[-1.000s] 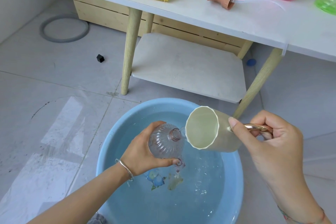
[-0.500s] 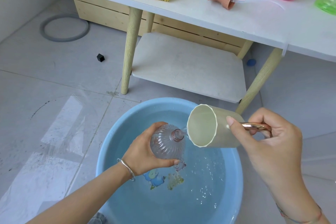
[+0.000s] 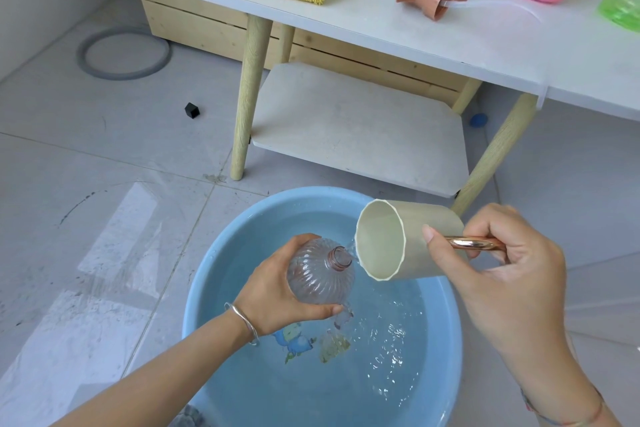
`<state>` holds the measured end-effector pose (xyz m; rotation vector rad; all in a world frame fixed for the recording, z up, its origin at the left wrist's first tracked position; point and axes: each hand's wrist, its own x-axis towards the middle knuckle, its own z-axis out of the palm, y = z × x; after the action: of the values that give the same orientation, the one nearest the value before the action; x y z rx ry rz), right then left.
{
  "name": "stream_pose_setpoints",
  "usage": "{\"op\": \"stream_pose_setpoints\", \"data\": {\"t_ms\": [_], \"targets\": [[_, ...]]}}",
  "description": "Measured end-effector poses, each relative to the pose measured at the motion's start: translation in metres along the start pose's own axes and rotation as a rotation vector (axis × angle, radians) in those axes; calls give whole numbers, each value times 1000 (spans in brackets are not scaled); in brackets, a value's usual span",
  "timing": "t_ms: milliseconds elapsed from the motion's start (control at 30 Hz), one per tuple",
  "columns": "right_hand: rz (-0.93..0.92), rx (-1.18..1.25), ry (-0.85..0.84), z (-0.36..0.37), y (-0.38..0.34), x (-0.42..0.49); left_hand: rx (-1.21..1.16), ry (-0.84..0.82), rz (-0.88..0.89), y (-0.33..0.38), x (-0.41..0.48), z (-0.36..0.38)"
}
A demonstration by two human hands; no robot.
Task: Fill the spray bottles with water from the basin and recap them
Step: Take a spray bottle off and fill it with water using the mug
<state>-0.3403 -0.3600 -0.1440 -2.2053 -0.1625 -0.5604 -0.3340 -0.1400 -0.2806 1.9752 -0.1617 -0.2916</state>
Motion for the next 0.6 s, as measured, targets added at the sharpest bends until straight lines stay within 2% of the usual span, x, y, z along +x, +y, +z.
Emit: {"op": "stream_pose_setpoints", "data": {"t_ms": [600], "targets": [[-127,-103,-56,8,-3,-2,21,-4,-18,-5,-1,2]]}}
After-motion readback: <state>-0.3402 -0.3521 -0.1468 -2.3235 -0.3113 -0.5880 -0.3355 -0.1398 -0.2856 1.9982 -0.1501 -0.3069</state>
